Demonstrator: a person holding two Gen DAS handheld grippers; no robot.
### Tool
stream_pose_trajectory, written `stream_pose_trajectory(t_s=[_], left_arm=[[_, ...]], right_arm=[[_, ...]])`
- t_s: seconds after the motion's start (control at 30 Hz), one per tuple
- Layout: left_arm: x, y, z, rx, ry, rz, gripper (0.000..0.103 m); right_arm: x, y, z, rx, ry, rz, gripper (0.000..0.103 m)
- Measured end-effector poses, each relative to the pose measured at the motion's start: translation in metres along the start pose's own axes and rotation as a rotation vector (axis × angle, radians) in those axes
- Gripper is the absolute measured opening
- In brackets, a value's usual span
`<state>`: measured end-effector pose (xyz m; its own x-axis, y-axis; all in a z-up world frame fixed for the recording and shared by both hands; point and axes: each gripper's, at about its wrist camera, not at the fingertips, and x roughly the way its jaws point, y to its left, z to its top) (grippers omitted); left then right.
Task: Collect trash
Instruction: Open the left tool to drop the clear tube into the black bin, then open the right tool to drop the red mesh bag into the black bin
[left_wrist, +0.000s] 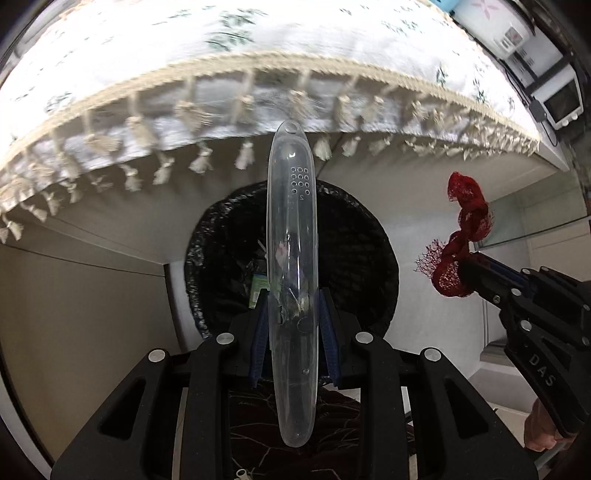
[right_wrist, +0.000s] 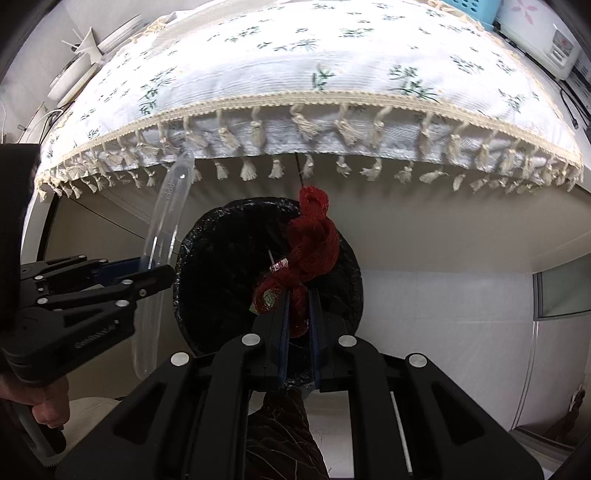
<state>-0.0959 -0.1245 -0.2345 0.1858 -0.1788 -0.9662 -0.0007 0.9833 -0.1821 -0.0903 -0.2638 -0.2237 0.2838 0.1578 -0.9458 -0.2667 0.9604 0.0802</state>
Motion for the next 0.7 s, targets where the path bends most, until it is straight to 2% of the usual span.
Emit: stream_pose_trajectory(t_s=[0.17, 0.27, 0.37, 0.43, 0.6, 0.7], left_arm=[[0.012, -0.015, 0.0, 0.029, 0.009, 0.018, 0.026], [0.01, -0.016, 0.0, 0.033, -0.001, 0.019, 0.032], [0.004, -0.014, 0.002, 0.027, -0.017, 0.025, 0.044], [-0.003, -0.008, 0.003, 0.01, -0.033, 0.027, 0.055], [-0.027, 0.009, 0.004, -0.033, -0.082, 0.037, 0.073], [-0.037, 0.016, 0.004, -0.059, -0.109, 0.05, 0.088]], right_arm=[[-0.002, -0.009, -0.003, 0.016, 0.005, -0.011, 0.009], [-0.002, -0.01, -0.003, 0.023, 0.005, -0.011, 0.009], [-0.001, -0.007, -0.002, 0.017, 0.002, -0.008, 0.009], [-0.001, -0.006, -0.002, 0.015, 0.001, -0.003, 0.009], [0.002, -0.003, 0.001, -0.001, 0.006, 0.011, 0.009], [0.005, 0.003, 0.003, -0.017, 0.008, 0.018, 0.009]])
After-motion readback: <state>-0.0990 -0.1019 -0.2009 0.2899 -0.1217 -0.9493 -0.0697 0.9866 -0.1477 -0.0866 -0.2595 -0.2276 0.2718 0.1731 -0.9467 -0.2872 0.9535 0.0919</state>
